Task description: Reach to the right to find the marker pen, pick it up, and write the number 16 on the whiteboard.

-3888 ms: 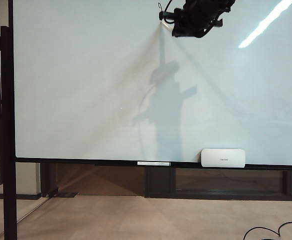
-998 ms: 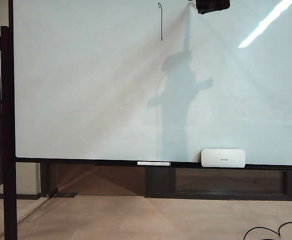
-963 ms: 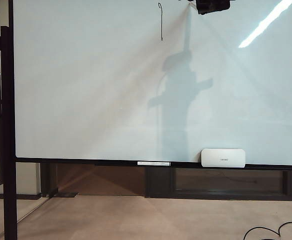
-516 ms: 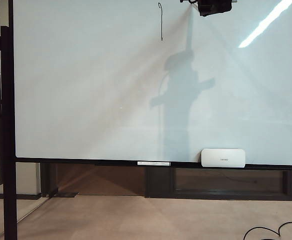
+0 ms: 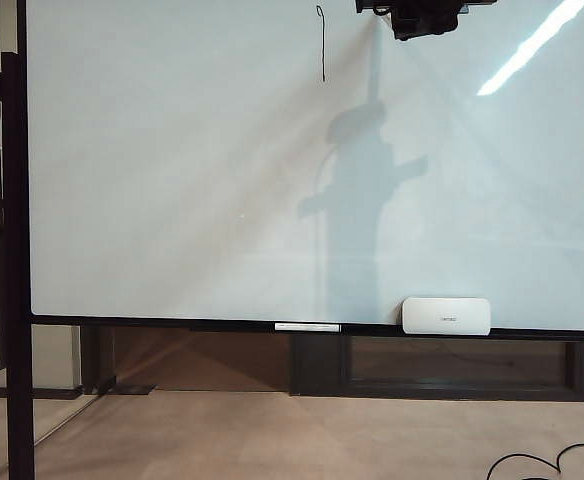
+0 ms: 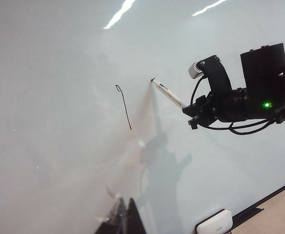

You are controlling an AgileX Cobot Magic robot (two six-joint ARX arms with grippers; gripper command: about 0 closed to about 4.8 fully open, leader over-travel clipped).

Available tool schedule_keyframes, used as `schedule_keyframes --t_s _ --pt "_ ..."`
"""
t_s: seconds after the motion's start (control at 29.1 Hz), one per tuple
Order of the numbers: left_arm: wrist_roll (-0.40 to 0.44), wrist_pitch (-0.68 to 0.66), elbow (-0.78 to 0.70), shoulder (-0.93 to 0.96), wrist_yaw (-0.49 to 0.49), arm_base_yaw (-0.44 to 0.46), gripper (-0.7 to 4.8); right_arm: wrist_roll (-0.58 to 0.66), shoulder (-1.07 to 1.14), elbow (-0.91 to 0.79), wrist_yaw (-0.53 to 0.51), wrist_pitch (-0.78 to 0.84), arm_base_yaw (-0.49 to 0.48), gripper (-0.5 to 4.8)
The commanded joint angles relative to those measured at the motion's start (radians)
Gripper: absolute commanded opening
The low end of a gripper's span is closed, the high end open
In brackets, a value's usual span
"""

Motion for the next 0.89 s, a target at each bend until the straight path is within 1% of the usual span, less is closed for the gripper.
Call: schedule_keyframes --t_s 0.03,0.17,0.28,0.45,0.58,0.89 --pt "0.002 0.014 0.006 -0.003 0.000 0.000 -0.06 -0.002 -0.004 0.006 -0.034 0.026 -0.001 -0.02" --pt "0.009 0.014 0.006 -0.003 0.000 0.000 -0.05 -0.002 -0.003 0.006 -0.051 0.031 -0.001 -0.02" --pt "0.020 0.014 0.006 -0.003 0.000 0.000 -0.05 -0.002 -0.003 0.006 -0.086 0.039 -0.001 -0.02" --pt "0.020 0.014 0.006 -0.003 0.000 0.000 -0.05 -0.002 -0.003 0.006 -0.099 0.040 -0.002 -0.02" --pt "0.020 0.013 0.006 -0.003 0.000 0.000 -0.06 -0.002 -0.003 0.006 -0.098 0.039 -0.002 -0.02" --pt "0.020 0.010 0.006 -0.003 -0.001 0.000 -0.06 0.002 -0.004 0.006 -0.060 0.037 -0.001 -0.02"
